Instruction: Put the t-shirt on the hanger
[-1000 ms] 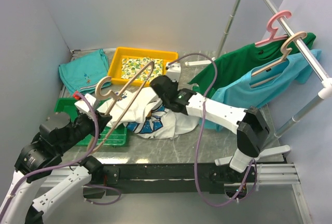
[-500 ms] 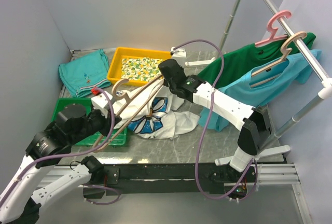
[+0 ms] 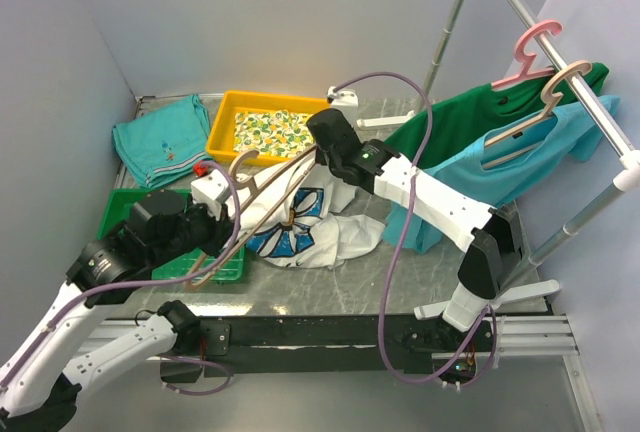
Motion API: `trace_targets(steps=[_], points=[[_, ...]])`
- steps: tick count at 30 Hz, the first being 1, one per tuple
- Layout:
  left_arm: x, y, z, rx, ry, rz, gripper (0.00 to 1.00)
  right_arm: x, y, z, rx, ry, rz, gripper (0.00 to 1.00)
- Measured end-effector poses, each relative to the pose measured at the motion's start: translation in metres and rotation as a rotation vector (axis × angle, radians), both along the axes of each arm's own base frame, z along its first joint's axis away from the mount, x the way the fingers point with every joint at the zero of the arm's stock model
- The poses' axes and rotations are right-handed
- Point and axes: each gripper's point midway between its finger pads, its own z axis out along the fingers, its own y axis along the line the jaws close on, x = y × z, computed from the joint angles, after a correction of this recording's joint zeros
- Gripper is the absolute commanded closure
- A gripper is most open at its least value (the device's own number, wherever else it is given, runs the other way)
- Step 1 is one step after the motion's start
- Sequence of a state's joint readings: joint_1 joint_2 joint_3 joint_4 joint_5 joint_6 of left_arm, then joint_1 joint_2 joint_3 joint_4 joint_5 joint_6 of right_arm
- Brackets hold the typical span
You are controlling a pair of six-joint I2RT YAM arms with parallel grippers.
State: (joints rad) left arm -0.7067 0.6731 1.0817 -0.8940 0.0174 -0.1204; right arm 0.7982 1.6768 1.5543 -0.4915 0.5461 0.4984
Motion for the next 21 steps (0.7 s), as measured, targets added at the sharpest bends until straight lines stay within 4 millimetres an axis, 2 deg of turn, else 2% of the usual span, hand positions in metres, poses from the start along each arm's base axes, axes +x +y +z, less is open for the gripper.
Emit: trace_targets(steps=[5,11,13,15,17,21], points=[[0.01,-0.001,-0.004,0.026,0.006,0.032,0.99,0.0,0.004,0.014,0.016,-0.01,0.018,1.0],[0.013,-0.003,-0.007,0.025,-0.002,0.036,0.99,-0.005,0.007,0.021,0.005,0.012,0.066,1.0],[0.015,-0.005,-0.008,0.021,-0.005,0.035,0.99,-0.005,0.013,0.031,0.007,0.018,0.093,1.0],[0.019,-0.006,-0.013,0.027,-0.004,0.043,0.99,0.0,0.028,0.058,0.02,-0.006,0.121,1.0],[0.024,-0.006,-0.016,0.023,-0.01,0.067,0.99,0.003,0.054,0.093,0.05,-0.065,0.165,1.0],[0.035,-0.004,-0.019,-0.009,-0.041,0.132,0.99,-0.016,0.1,0.136,0.103,-0.128,0.293,1.0]])
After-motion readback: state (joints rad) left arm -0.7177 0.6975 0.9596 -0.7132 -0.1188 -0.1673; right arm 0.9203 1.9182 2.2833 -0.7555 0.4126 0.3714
